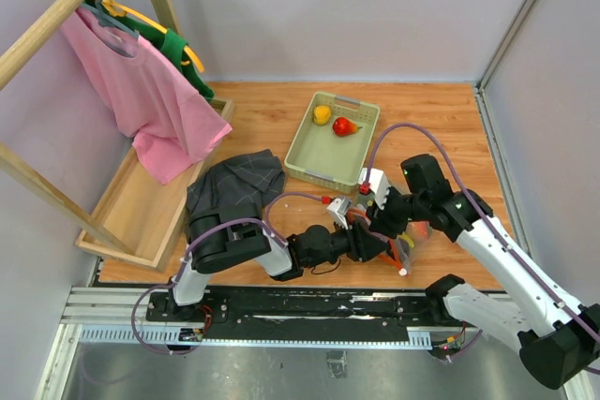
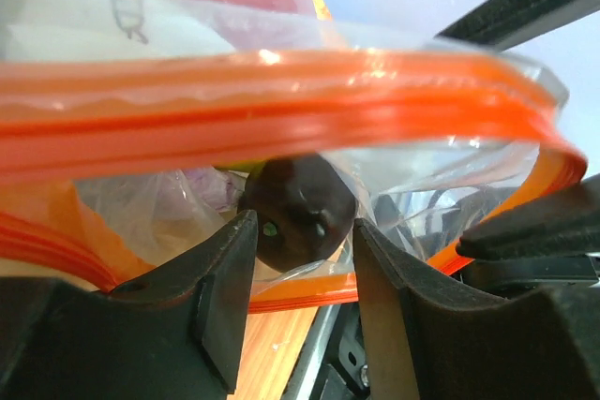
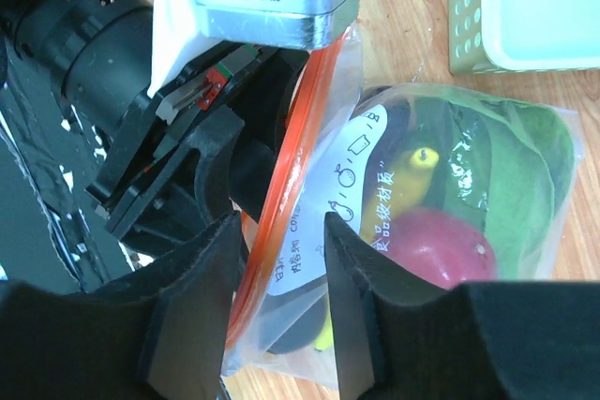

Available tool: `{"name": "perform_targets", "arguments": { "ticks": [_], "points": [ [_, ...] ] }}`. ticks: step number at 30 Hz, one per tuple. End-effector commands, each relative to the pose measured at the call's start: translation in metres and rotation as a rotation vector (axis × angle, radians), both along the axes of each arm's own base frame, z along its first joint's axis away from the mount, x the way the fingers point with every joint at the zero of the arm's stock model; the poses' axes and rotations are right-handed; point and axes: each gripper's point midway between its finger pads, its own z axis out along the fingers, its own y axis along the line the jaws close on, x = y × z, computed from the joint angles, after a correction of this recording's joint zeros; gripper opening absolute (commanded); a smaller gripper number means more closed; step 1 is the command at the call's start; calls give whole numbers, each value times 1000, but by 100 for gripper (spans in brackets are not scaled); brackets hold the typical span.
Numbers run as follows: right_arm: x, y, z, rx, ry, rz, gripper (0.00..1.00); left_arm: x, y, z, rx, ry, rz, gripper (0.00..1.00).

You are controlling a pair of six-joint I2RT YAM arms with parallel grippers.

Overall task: Open the zip-top bag and remove the fake food
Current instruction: Pick up the fake fruit from the zipper food storage bag.

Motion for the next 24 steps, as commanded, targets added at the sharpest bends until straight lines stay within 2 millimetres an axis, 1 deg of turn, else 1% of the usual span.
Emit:
{"name": "perform_targets", "arguments": {
  "ticks": [1,3,5,6,8,10,12,13,15,17,21,24],
  "points": [
    [-11,-6,8,-4,12,71,49,-2,-7,1,-4,-18,-9,50],
    [-16,-11,15,-7,16,101,56,-2,-7,1,-3,-19,-11,50],
    [-19,-18,23,0,17,121,60,-3,-6,-1,1,-22,-14,51],
    [-23,-23,25,-4,31,129,61,-3,-6,-1,2,-23,-16,51],
    [-23,-36,30,-11,20,136,64,-4,-5,-2,4,-24,-20,51],
    [-24,-49,30,-36,20,144,64,-5,-5,-2,4,-24,-23,52],
    [-25,-64,23,-88,22,149,63,-6,-5,-3,6,-27,-27,52],
    [-24,-73,17,-122,19,152,62,-6,-5,-3,7,-27,-29,52],
    [-25,-88,3,-186,21,170,52,-7,-5,-4,5,-29,-35,53],
    [-29,-99,-14,-239,33,201,42,-8,-6,-5,5,-27,-42,53],
    [-39,-104,-43,-274,87,266,29,-11,-9,-7,5,-22,-60,55],
    [-45,-104,-58,-267,139,291,25,-13,-11,-7,8,-18,-74,57]
  ]
}}
